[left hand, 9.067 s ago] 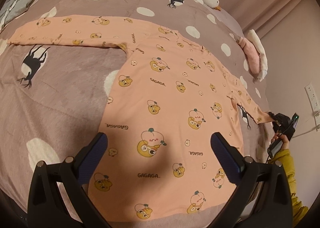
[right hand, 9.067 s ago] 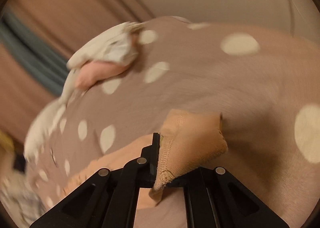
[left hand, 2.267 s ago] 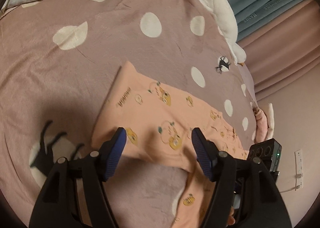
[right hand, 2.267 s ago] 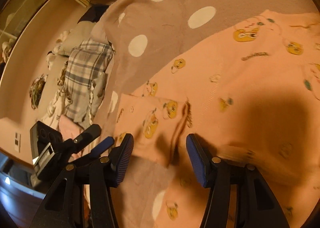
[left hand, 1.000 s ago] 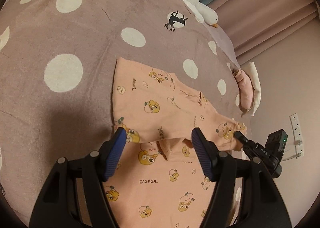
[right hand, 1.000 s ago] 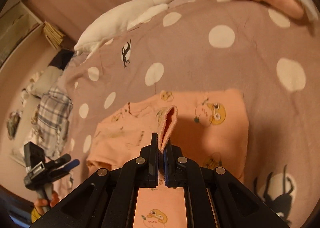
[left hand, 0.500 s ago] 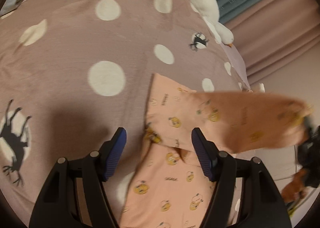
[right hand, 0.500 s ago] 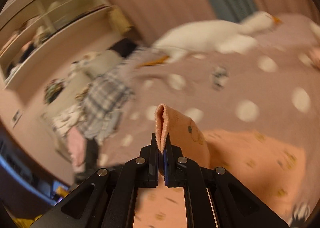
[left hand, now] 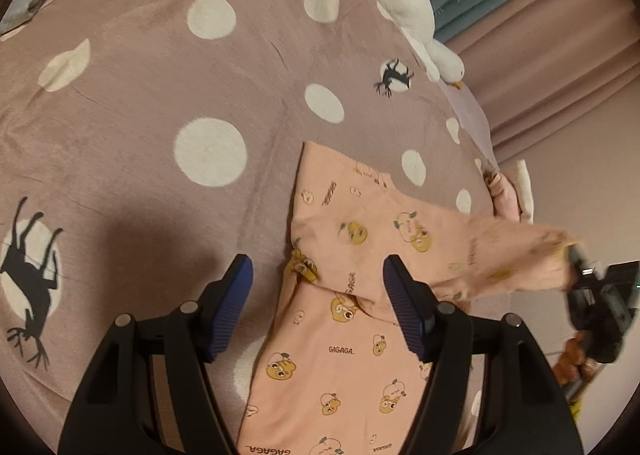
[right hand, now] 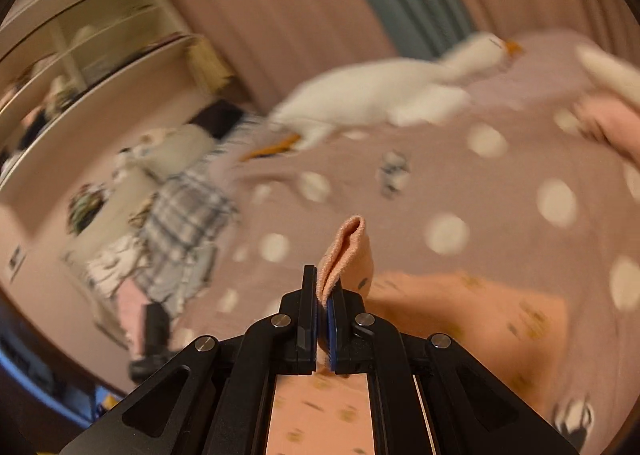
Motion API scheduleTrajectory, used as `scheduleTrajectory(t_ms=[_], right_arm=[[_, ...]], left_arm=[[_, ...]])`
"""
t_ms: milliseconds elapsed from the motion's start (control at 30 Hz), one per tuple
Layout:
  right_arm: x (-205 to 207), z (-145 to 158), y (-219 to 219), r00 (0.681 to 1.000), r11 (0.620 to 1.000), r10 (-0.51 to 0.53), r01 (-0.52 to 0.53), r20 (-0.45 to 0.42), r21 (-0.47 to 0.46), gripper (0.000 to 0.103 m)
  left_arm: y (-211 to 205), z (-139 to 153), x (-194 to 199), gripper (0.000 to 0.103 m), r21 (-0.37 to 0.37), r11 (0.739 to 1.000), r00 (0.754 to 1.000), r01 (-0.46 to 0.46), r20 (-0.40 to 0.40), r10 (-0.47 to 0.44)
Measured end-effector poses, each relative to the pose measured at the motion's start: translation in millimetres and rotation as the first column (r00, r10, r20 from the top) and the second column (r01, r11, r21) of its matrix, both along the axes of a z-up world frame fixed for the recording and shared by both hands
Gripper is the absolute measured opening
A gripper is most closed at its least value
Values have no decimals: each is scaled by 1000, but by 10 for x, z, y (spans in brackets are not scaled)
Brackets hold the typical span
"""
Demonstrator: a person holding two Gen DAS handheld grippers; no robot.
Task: Fold small clothes
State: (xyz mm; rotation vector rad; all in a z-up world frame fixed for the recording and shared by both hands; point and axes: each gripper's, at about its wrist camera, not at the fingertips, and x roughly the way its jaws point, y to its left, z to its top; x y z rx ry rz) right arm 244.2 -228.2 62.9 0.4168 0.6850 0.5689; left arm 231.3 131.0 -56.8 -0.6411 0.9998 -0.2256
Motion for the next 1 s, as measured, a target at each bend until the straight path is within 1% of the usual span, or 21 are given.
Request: scheduleTrajectory(t_ms=[67,133,167,267,300,333,400,433,467,500,567,600,667,700,767,833,867,900,967,1000], right_arm=[[64,-273,-251,995,998,-66,66,-72,8,5],[105,-522,-457,985,994,-107,110,-136,17,5],[154,-733,-582,972,990,-137,141,-188,8,5],[233,-1201,-745,934,982,-185,187,-306,-24,5],[240,-1293,-762,926,981,-194,193,-324,-34,5],[234,-1362,-767,920,980,-195,196,-340,-31,5],[215,-1460,-772,918,981,-179,193,-353,2,5],[202,-1447,-757,922,982,-172,188,-347,13,5],[195,-1412,-733,925,983,-164,182,-342,23,5],[199,-1383,-717,929,984,-156,177,-336,31,5],[204,-1287,-695,940,986,-144,164,-310,40,5],[200,-1254,-693,944,986,-138,158,-298,46,5],[193,-1148,-679,955,987,-124,146,-268,63,5],[182,-1104,-674,960,988,-118,141,-254,71,5],[176,-1054,-636,966,988,-108,130,-235,81,5],[163,-1011,-615,969,988,-105,127,-223,87,5],[161,-1003,-615,970,988,-104,127,-221,93,5],[164,-997,-622,970,987,-106,130,-221,98,5],[170,-980,-639,969,985,-111,137,-219,107,5],[166,-964,-640,971,984,-112,139,-213,114,5]], left_arm=[[-58,-22,31,67,4,1000,1000,16,-9,-16],[-166,-36,88,67,23,999,999,35,-19,-34],[-207,-38,112,67,31,999,999,43,-22,-42],[-403,-24,215,67,67,995,997,80,-24,-79],[-483,-1,250,67,78,992,995,97,-23,-95],[-564,39,271,67,71,990,993,120,-14,-119],[-696,136,269,66,28,984,985,174,17,-175],[-759,177,272,66,6,979,979,203,34,-203],[-839,202,247,67,-45,970,971,239,41,-237],[-890,175,226,68,-96,962,967,255,31,-253],[-1007,73,216,68,-143,947,957,286,-1,-289],[-1085,-14,221,67,-142,943,951,301,-23,-307],[-1189,-124,252,67,-136,941,947,310,-41,-318],[-1246,-210,306,67,-162,935,944,315,-45,-326],[-1328,-320,390,67,-178,934,943,309,-68,-325],[-1357,-523,459,66,-211,931,937,297,-122,-326],[-1353,-596,480,66,-211,938,940,276,-143,-309],[-1338,-640,503,66,-206,942,944,265,-143,-296],[-1289,-662,536,66,-229,944,955,238,-122,-270],[-1227,-656,560,66,-256,943,966,210,-96,-241]])
